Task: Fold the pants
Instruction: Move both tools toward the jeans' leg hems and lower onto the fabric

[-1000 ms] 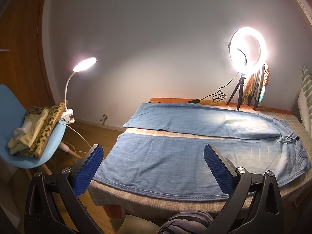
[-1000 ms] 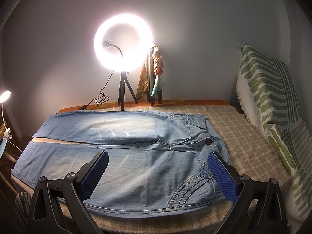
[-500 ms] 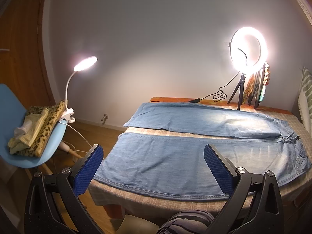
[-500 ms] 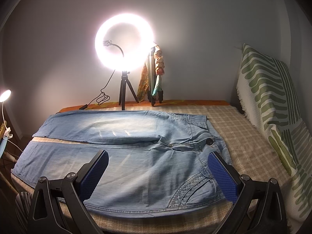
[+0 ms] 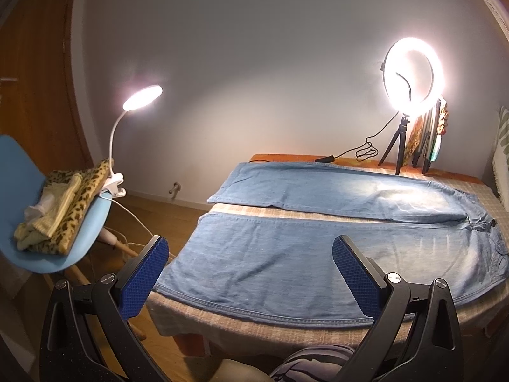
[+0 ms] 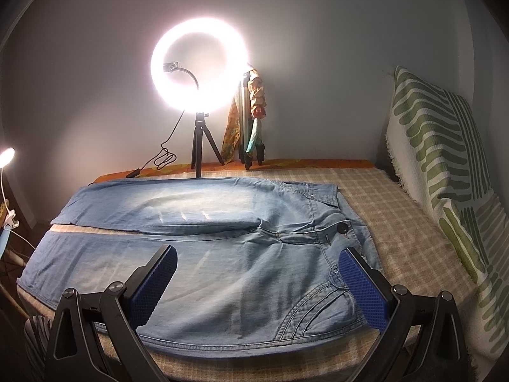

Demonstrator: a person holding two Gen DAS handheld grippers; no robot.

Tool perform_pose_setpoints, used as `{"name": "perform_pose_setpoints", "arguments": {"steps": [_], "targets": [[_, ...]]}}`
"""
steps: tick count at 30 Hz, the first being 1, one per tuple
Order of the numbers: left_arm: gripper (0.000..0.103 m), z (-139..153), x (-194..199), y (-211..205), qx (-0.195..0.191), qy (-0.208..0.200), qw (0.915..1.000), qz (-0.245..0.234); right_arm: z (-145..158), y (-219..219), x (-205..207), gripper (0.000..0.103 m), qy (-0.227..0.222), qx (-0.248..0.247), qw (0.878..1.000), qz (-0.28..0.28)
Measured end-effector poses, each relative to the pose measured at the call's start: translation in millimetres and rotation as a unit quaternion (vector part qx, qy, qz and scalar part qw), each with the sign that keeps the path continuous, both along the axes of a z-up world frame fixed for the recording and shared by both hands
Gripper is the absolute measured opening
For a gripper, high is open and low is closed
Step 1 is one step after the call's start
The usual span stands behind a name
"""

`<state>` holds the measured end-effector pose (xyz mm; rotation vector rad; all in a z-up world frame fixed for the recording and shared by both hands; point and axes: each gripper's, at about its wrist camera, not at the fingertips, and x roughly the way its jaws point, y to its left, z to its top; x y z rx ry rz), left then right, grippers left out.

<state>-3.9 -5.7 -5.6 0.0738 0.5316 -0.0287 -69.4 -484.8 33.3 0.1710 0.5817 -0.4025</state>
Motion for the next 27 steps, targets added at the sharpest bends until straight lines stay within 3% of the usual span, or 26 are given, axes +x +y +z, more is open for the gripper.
{"name": "perform_pose_setpoints", "arguments": {"steps": [7, 15, 23, 27], "targets": [[0.102, -11.2, 14.9, 0.0, 0.017, 0.009, 0.9997, -0.011, -3.2, -6.8, 5.2, 0.103, -0.007, -0.010, 1.000, -0.003], [0.102, -11.7, 38.9, 3.2, 0.010, 0.003, 0.9996, -0.028, -3.1, -12.9, 28.1, 0.103, -0.033, -0.017, 0.999, 0.024], [0.102, -10.4, 81.2, -11.0, 0.044, 0.005, 0.9983, -0.038, 0.9, -24.8, 81.8, 0.103, -0.053, -0.012, 0.994, 0.093], [0.102, -12.1, 106.7, -19.3, 0.044, 0.010, 0.9977, -0.051, -0.3, -28.1, 123.4, 0.103, -0.037, -0.028, 0.990, 0.133]]}}
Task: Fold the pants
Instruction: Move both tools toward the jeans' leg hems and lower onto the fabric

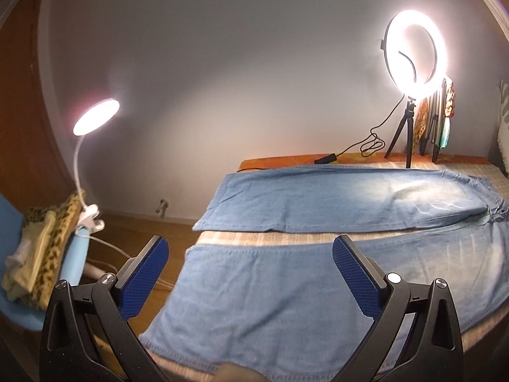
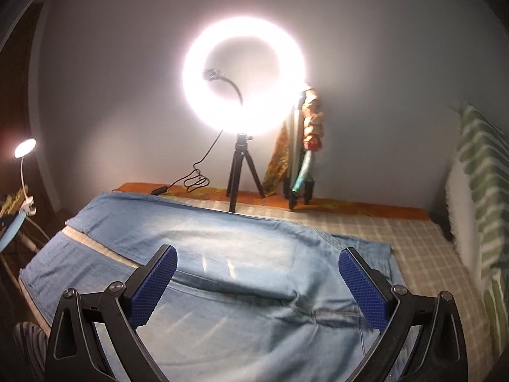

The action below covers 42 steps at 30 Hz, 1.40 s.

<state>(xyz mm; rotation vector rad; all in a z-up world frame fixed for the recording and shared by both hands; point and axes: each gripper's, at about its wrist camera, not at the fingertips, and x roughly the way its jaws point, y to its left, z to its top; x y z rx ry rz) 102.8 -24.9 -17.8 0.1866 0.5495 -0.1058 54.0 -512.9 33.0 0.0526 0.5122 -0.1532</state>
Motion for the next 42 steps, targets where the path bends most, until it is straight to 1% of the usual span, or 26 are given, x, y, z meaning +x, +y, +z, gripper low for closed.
{"name": "perform_pose_setpoints", "arguments": {"steps": [3, 9, 11, 13, 17, 19, 22, 25, 29, 33, 37, 38, 39, 41, 42], "targets": [[0.102, -5.8, 22.8, -8.8, 0.006, 0.013, 0.9999, -0.009, -2.8, -5.0, 37.5, 0.103, 0.017, -0.005, 0.999, 0.028], [0.102, -24.6, 70.2, -22.2, -0.014, 0.060, 0.9978, -0.021, -17.0, -26.7, 111.3, 0.101, 0.042, 0.024, 0.996, 0.068], [0.102, -30.4, 83.3, -29.8, -0.016, 0.071, 0.9969, -0.029, -26.4, -36.1, 137.4, 0.096, 0.056, 0.034, 0.995, 0.079], [0.102, -36.5, 97.9, -38.9, -0.012, 0.081, 0.9960, -0.037, -39.2, -45.5, 167.8, 0.093, 0.075, 0.037, 0.992, 0.089], [0.102, -48.2, 126.4, -52.6, -0.010, 0.099, 0.9937, -0.051, -68.4, -61.5, 221.2, 0.093, 0.112, 0.049, 0.986, 0.114], [0.102, -55.5, 140.3, -60.2, -0.014, 0.109, 0.9921, -0.060, -86.7, -67.4, 249.7, 0.091, 0.136, 0.039, 0.982, 0.121], [0.102, -64.6, 155.5, -71.1, -0.017, 0.119, 0.9904, -0.068, -110.7, -72.6, 279.9, 0.089, 0.170, 0.027, 0.976, 0.136], [0.102, -72.9, 168.2, -81.0, -0.015, 0.126, 0.9890, -0.076, -130.3, -75.0, 299.5, 0.089, 0.194, 0.020, 0.969, 0.154], [0.102, -84.1, 186.4, -89.4, -0.020, 0.137, 0.9876, -0.074, -150.1, -69.8, 314.7, 0.089, 0.221, 0.001, 0.958, 0.182], [0.102, -100.5, 206.8, -94.1, -0.047, 0.166, 0.9824, -0.070, -163.4, -63.6, 327.3, 0.089, 0.246, -0.025, 0.948, 0.202], [0.102, -118.0, 223.0, -92.9, -0.080, 0.198, 0.9749, -0.063, -175.3, -61.8, 341.7, 0.087, 0.274, -0.040, 0.936, 0.217], [0.101, -120.0, 224.3, -93.1, -0.082, 0.201, 0.9742, -0.062, -178.6, -60.4, 343.4, 0.082, 0.280, -0.045, 0.933, 0.221], [0.101, -122.0, 225.7, -95.0, -0.080, 0.201, 0.9744, -0.062, -181.1, -59.1, 343.7, 0.080, 0.286, -0.046, 0.930, 0.227], [0.101, -125.3, 228.0, -98.6, -0.066, 0.200, 0.9758, -0.061, -180.3, -58.5, 343.0, 0.070, 0.282, -0.026, 0.930, 0.236], [0.101, -126.8, 229.0, -99.7, -0.058, 0.199, 0.9764, -0.060, -179.9, -58.4, 341.3, 0.063, 0.281, -0.019, 0.930, 0.237]]}}
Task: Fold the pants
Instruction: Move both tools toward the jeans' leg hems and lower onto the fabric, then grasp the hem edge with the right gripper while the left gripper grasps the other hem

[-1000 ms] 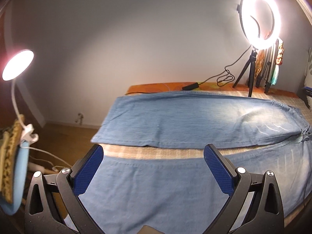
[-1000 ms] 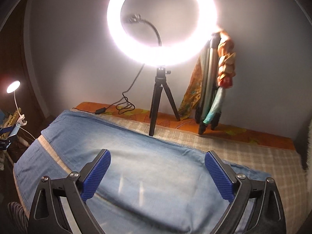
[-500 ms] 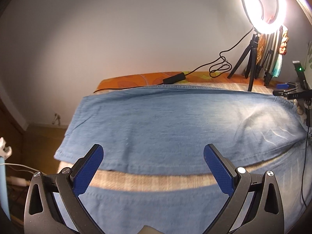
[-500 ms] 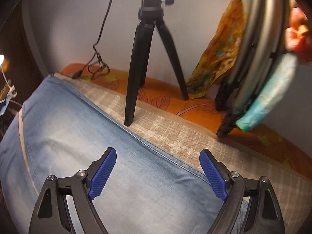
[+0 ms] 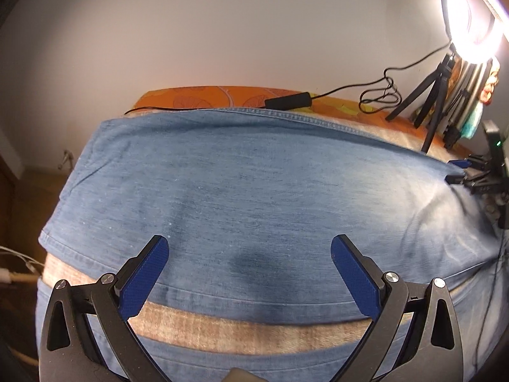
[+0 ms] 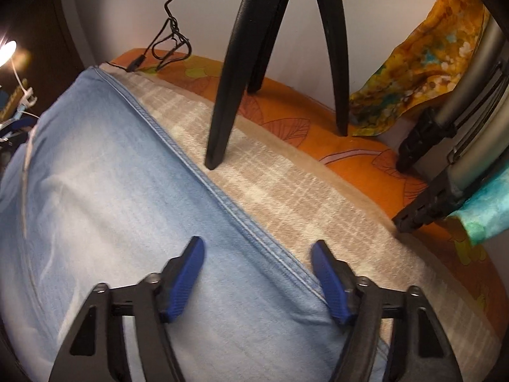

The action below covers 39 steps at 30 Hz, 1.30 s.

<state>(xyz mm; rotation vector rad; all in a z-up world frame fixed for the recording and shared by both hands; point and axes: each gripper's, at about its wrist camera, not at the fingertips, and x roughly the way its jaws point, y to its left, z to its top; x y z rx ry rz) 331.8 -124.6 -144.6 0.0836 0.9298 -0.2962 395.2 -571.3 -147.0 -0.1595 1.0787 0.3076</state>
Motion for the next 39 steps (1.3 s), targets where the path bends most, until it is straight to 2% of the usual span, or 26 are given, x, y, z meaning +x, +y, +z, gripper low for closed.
{"name": "perform_pose_setpoints", "arguments": {"steps": [1, 2, 5, 7, 9, 13, 18, 20, 24, 28, 34, 39], "targets": [[0.101, -0.8, 1.2, -0.5, 0.002, 0.001, 1.0000, 0.001, 0.8, 2.0, -2.7, 0.054, -0.002, 0.002, 1.000, -0.002], [0.101, -1.5, 2.6, 1.4, -0.001, 0.004, 1.0000, 0.001, 2.1, 4.8, -5.5, 0.039, -0.005, 0.001, 1.000, 0.001], [0.100, -0.2, 9.9, 9.3, -0.025, 0.021, 0.9994, 0.016, 6.6, 18.4, -14.6, 0.013, -0.014, -0.027, 1.000, 0.009], [0.100, 2.5, 17.3, 15.2, -0.047, 0.030, 0.9981, 0.025, 8.9, 29.6, -20.1, 0.005, -0.019, -0.057, 0.998, 0.010], [0.100, 7.9, 25.1, 19.9, -0.065, 0.037, 0.9967, 0.031, 17.7, 39.4, -30.1, 0.004, -0.038, -0.079, 0.996, 0.013], [0.100, 18.7, 41.3, 26.5, -0.089, 0.042, 0.9940, 0.048, 47.2, 52.6, -58.6, 0.002, -0.086, -0.085, 0.993, 0.002], [0.100, 32.7, 69.7, 31.9, -0.124, 0.044, 0.9884, 0.075, 76.5, 85.1, -118.1, 0.001, -0.146, -0.120, 0.982, 0.025], [0.100, 33.8, 77.6, 29.4, -0.128, 0.049, 0.9876, 0.076, 78.1, 97.0, -136.1, 0.001, -0.152, -0.128, 0.979, 0.038], [0.100, 21.0, 91.9, 20.6, -0.103, 0.072, 0.9882, 0.087, 76.0, 108.4, -158.3, 0.001, -0.156, -0.130, 0.978, 0.046], [0.100, 6.7, 93.7, 30.6, -0.121, 0.102, 0.9796, 0.124, 76.8, 102.8, -156.6, 0.001, -0.154, -0.120, 0.980, 0.030], [0.100, -6.9, 98.3, 39.9, -0.154, 0.123, 0.9688, 0.150, 87.3, 96.7, -146.7, 0.001, -0.167, -0.116, 0.979, 0.017], [0.097, -28.8, 110.8, 41.9, -0.181, 0.154, 0.9531, 0.187, 89.8, 96.5, -149.8, 0.001, -0.168, -0.108, 0.980, 0.014]]}}
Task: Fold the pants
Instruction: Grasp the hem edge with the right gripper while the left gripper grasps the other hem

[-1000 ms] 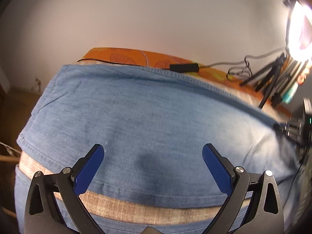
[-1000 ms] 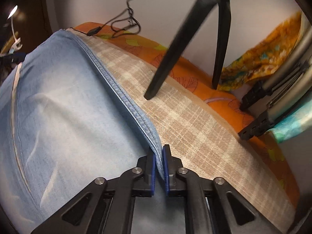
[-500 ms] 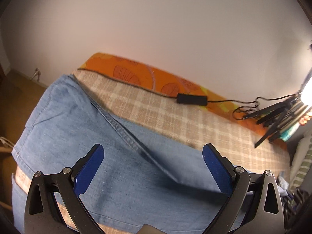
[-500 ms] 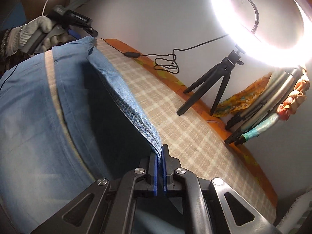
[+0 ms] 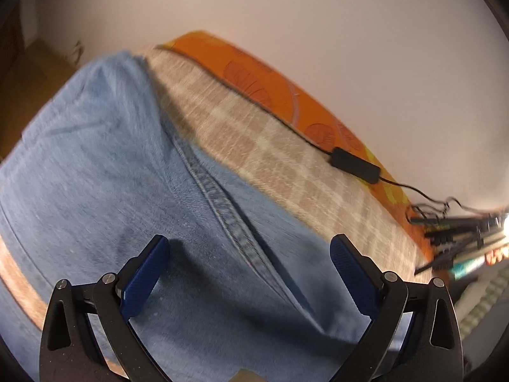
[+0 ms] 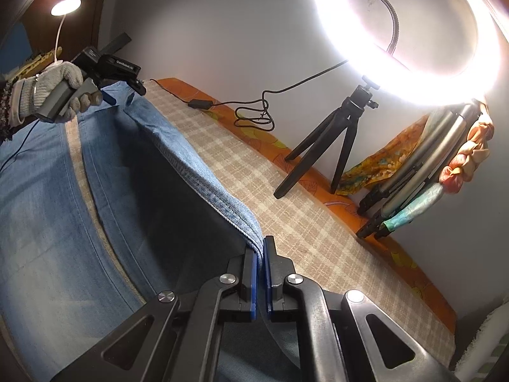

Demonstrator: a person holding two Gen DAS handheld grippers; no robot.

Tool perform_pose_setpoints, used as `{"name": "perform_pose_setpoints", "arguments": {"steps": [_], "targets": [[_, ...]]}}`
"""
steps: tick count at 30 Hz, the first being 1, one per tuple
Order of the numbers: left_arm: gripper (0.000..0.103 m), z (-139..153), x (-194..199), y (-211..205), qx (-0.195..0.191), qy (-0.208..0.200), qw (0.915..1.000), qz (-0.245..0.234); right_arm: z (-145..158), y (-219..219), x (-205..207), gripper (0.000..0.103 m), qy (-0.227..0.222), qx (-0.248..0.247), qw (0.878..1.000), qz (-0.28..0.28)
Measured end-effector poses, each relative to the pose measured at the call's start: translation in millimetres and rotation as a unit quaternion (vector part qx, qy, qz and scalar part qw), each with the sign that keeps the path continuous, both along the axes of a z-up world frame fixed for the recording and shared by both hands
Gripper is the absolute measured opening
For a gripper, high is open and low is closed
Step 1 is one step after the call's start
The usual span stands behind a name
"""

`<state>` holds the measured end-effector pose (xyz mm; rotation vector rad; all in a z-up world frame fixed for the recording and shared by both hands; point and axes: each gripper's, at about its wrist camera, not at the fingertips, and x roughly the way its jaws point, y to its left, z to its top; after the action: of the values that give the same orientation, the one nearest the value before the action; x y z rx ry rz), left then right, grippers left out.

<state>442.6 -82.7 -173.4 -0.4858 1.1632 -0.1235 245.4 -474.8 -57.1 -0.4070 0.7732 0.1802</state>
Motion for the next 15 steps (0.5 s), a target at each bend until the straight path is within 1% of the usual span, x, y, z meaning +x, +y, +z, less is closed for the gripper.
{"name": "perform_pose_setpoints", "arguments": {"steps": [1, 3, 4, 5, 6, 7, 8, 11, 15], "targets": [[0.092, -2.8, 0.7, 2.0, -0.001, -0.001, 0.9999, 0.015, 0.0, 0.3, -1.0, 0.001, 0.000, 0.000, 1.000, 0.000], [0.073, 0.5, 0.4, 3.4, 0.002, -0.018, 0.9995, 0.025, -0.5, 1.2, -1.8, 0.001, 0.001, -0.004, 1.000, 0.001], [0.044, 0.5, 1.3, 4.8, -0.003, -0.022, 0.9994, 0.025, -0.4, 2.2, -2.7, 0.001, 0.000, -0.007, 1.000, 0.001], [0.027, 0.1, 1.5, 7.9, -0.014, -0.026, 0.9992, 0.026, -0.4, 2.4, -3.0, 0.001, 0.000, -0.007, 1.000, 0.001], [0.024, 0.4, 1.3, 11.5, -0.025, -0.033, 0.9987, 0.030, 0.1, 3.0, -3.4, 0.001, 0.000, -0.006, 1.000, 0.001], [0.016, 3.1, -0.5, 16.2, -0.036, -0.052, 0.9975, 0.032, 0.6, 3.3, -3.8, 0.001, 0.000, -0.005, 1.000, 0.000], [0.010, 6.6, -2.6, 20.0, -0.038, -0.066, 0.9966, 0.031, 1.1, 3.7, -4.0, 0.001, 0.000, -0.005, 1.000, -0.001], [0.007, 25.0, -12.1, 27.3, -0.041, -0.115, 0.9924, 0.018, 3.6, 6.2, -7.8, 0.001, -0.005, -0.009, 1.000, -0.003], [0.005, 55.7, -29.2, 38.2, -0.034, -0.158, 0.9868, 0.003, 13.6, 8.0, -18.0, 0.001, -0.011, -0.007, 1.000, -0.007]]}}
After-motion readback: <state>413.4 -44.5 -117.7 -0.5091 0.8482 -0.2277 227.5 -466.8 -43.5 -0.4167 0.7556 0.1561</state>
